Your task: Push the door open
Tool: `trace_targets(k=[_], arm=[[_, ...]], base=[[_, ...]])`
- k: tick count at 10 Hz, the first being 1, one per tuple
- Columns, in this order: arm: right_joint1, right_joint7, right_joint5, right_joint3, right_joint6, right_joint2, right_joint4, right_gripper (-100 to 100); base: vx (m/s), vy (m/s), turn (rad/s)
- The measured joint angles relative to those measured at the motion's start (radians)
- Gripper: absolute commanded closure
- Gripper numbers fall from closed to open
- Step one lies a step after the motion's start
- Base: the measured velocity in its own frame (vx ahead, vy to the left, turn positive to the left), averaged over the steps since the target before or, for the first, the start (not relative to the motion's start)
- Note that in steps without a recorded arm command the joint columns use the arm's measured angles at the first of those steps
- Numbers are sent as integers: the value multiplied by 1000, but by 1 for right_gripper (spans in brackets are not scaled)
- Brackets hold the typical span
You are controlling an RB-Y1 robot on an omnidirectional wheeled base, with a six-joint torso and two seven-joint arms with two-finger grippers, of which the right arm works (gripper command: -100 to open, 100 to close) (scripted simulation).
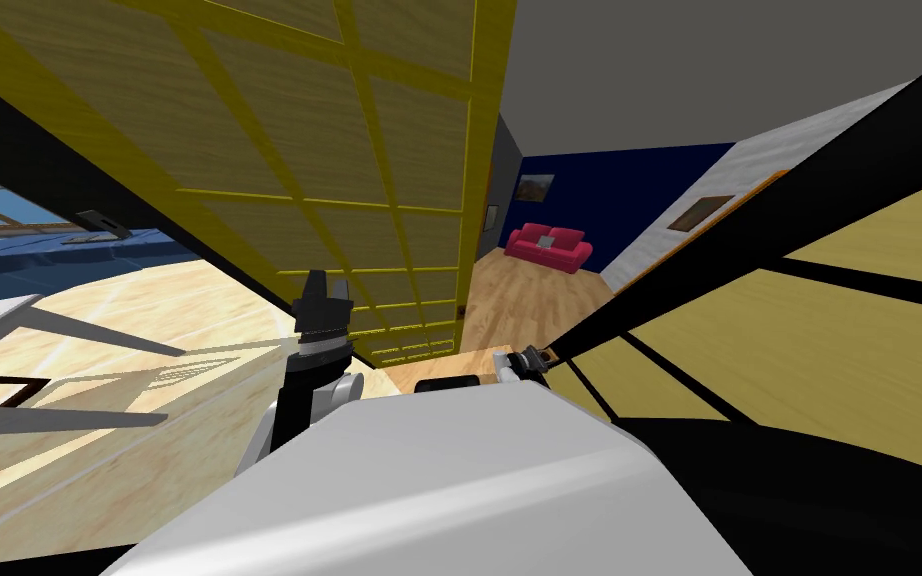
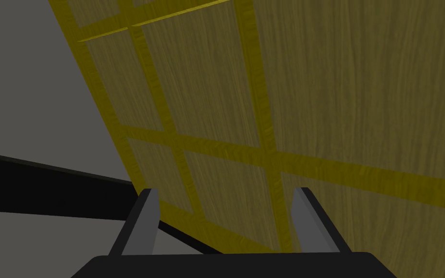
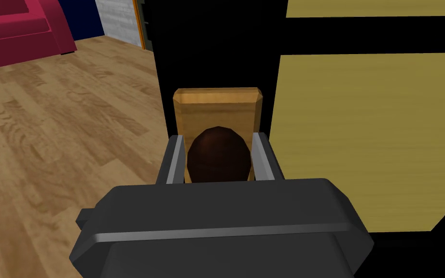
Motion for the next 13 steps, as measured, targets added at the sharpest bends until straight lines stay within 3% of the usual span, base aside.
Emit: trace_targets(k=[1, 2, 3, 4, 5, 7, 8, 9, 10, 11, 13], arm=[[24, 32, -12, -10, 12, 13, -69, 100], [10, 32, -21, -19, 1, -5, -49, 100], [-10, 9, -22, -21, -20, -27, 2, 100], [-14, 0, -33, -33, -34, -40, 16, 100], [11, 28, -45, -45, -31, -20, -51, 100], [-13, 10, -52, -54, -55, -52, 4, 100], [-9, 19, -62, -64, -62, -46, -16, 100], [-29, 7, -73, -75, -83, -61, 34, 100], [-21, 8, -76, -78, -87, -53, 17, 100], [2, 27, -88, -90, -83, -30, -35, 100], [-15, 16, -105, -110, -117, -38, 4, 100]], base=[[-19, -141, 81], [20, -83, 0], [27, -130, 108], [7, -194, 131], [2, -160, 26], [10, -87, 32], [0, -136, 83], [13, -102, 36], [9, -186, 137], [26, -179, 48], [39, -146, 48]])
